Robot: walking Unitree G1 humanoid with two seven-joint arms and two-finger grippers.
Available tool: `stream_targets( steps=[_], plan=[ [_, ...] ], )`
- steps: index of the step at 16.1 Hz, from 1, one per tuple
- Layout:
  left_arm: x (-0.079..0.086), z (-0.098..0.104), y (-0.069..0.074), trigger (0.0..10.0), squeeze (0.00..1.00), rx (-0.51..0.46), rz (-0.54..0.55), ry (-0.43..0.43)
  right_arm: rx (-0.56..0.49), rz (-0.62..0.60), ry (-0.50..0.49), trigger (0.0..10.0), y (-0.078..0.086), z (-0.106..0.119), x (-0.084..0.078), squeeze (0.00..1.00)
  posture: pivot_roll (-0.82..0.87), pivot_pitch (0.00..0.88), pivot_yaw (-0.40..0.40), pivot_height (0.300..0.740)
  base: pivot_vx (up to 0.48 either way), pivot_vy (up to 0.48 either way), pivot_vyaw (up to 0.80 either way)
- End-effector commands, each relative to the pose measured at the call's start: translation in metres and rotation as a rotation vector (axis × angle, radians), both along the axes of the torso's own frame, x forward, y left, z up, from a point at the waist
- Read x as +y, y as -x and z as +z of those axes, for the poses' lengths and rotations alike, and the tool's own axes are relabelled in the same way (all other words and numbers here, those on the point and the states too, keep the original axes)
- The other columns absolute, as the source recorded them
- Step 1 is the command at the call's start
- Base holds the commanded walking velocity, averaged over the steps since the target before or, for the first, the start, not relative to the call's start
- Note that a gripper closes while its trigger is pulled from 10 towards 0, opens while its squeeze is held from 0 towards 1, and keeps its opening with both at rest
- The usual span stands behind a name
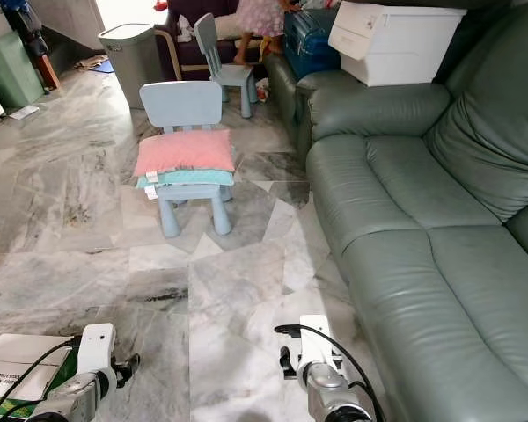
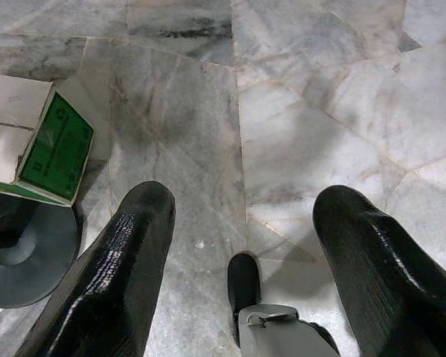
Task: Move the pillow to the sofa
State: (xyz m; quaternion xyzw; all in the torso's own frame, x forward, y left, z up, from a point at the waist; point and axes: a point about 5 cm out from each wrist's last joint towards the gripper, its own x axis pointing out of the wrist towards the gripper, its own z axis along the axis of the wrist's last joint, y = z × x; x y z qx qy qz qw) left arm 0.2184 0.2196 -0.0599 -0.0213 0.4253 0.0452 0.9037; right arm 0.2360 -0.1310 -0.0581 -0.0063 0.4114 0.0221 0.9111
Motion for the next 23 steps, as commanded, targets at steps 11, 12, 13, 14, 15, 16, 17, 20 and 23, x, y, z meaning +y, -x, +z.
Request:
stream_targets(
  steps=[11, 12, 13, 14, 15, 16, 17, 20, 23],
  plan=[
    [-0.0013, -0.0058, 0.0096, 10.0, 0.00, 0.031, -0.015, 0.024, -0.004, 0.001, -0.010, 10.0, 0.0005, -0.0002, 0.0020, 0.00, -0.12, 0.000, 0.028, 0.740, 0.292, 0.000, 0.00],
    [-0.0006, -0.0059, 0.0101, 10.0, 0.00, 0.031, -0.013, 0.025, -0.004, 0.001, -0.010, 10.0, 0.0007, -0.0003, 0.0018, 0.00, -0.12, 0.000, 0.027, 0.740, 0.450, 0.000, 0.00],
    [-0.0003, -0.0059, 0.0103, 10.0, 0.00, 0.032, -0.012, 0.026, -0.004, 0.000, -0.011, 10.0, 0.0008, -0.0003, 0.0017, 0.00, -0.12, 0.000, 0.027, 0.740, 0.454, 0.000, 0.00],
    [-0.0002, -0.0060, 0.0103, 10.0, 0.00, 0.032, -0.011, 0.027, -0.003, -0.001, -0.012, 10.0, 0.0009, -0.0004, 0.0017, 0.00, -0.12, 0.000, 0.027, 0.740, 0.454, 0.000, 0.00],
    [0.0000, -0.0061, 0.0106, 10.0, 0.00, 0.032, -0.010, 0.028, -0.003, -0.004, -0.015, 10.0, 0.0012, -0.0006, 0.0015, 0.00, -0.12, 0.000, 0.026, 0.740, 0.458, 0.000, 0.00],
    [0.0002, -0.0061, 0.0107, 10.0, 0.00, 0.032, -0.008, 0.029, -0.002, -0.005, -0.016, 10.0, 0.0014, -0.0007, 0.0015, 0.00, -0.12, 0.000, 0.026, 0.740, 0.454, 0.000, 0.00],
    [0.0002, -0.0061, 0.0108, 10.0, 0.00, 0.032, -0.005, 0.031, -0.002, -0.005, -0.016, 10.0, 0.0015, -0.0008, 0.0013, 0.00, -0.12, 0.000, 0.026, 0.740, 0.458, 0.000, 0.00],
    [0.0003, -0.0060, 0.0106, 10.0, 0.00, 0.026, 0.008, 0.028, -0.002, -0.007, -0.017, 10.0, 0.0018, -0.0010, 0.0011, 0.00, -0.12, 0.000, 0.026, 0.740, 0.151, 0.091, 0.00],
    [-0.0002, -0.0060, 0.0104, 10.0, 0.00, 0.025, 0.013, 0.035, -0.002, -0.005, -0.014, 10.0, 0.0020, -0.0011, 0.0007, 0.00, -0.12, 0.000, 0.025, 0.740, 0.000, 0.000, 0.00]
  ],
)
